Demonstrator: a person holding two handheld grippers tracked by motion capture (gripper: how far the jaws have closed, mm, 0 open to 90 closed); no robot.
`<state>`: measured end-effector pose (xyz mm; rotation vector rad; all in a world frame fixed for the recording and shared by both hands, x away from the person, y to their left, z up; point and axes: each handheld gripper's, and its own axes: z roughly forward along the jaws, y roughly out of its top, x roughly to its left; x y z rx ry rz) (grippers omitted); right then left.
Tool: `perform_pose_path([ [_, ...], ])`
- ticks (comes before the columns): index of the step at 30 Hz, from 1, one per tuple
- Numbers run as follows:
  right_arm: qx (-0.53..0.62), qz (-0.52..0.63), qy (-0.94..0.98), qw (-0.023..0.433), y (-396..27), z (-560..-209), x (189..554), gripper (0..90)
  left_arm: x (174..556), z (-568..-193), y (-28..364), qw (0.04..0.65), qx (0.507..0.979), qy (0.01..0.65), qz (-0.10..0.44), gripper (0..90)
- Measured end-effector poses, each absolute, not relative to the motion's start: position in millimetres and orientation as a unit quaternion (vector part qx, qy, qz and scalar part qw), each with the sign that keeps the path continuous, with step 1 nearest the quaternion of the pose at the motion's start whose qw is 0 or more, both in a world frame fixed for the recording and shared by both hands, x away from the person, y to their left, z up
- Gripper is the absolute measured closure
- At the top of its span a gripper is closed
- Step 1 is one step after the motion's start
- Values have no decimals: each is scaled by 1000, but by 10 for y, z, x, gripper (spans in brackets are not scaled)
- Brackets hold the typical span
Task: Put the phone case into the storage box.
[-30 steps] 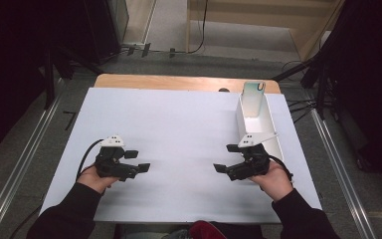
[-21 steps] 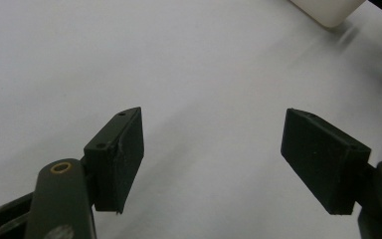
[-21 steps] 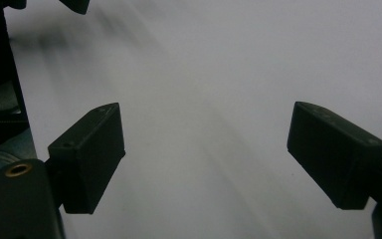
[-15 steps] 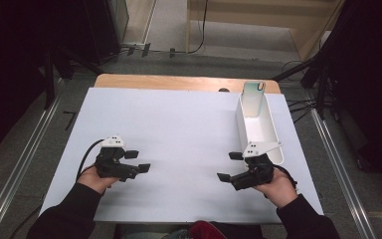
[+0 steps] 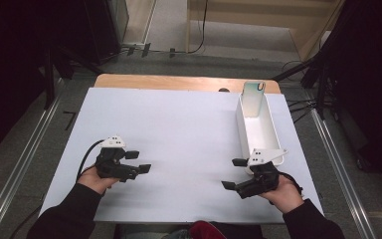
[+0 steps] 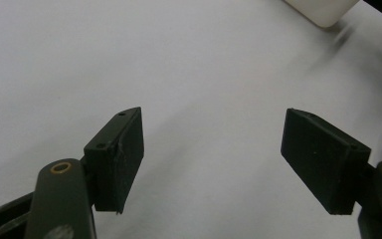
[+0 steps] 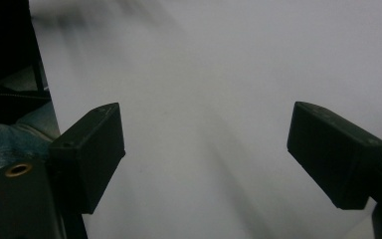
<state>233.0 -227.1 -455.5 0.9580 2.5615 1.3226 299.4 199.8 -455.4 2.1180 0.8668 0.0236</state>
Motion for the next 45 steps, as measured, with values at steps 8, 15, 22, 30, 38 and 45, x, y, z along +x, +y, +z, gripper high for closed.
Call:
perform_pose_path([
  [8,319,430,843,49,-2315,-4615,2276,137,2990,-4562,1992,417,842,342,10,246],
  [15,321,431,842,54,-2352,-4644,2244,137,2985,-4565,1983,416,844,339,8,246],
  [22,324,427,843,49,-2383,-4671,2203,137,2982,-4569,1983,416,845,337,8,246],
  [30,328,425,842,49,-2401,-4686,2207,137,2971,-4569,1988,417,845,335,5,246],
  [38,326,423,844,51,-2405,-4691,2210,137,2971,-4570,1986,416,846,333,4,246],
  [45,326,421,845,50,-2405,-4692,2212,137,2974,-4572,1988,417,846,333,3,246],
])
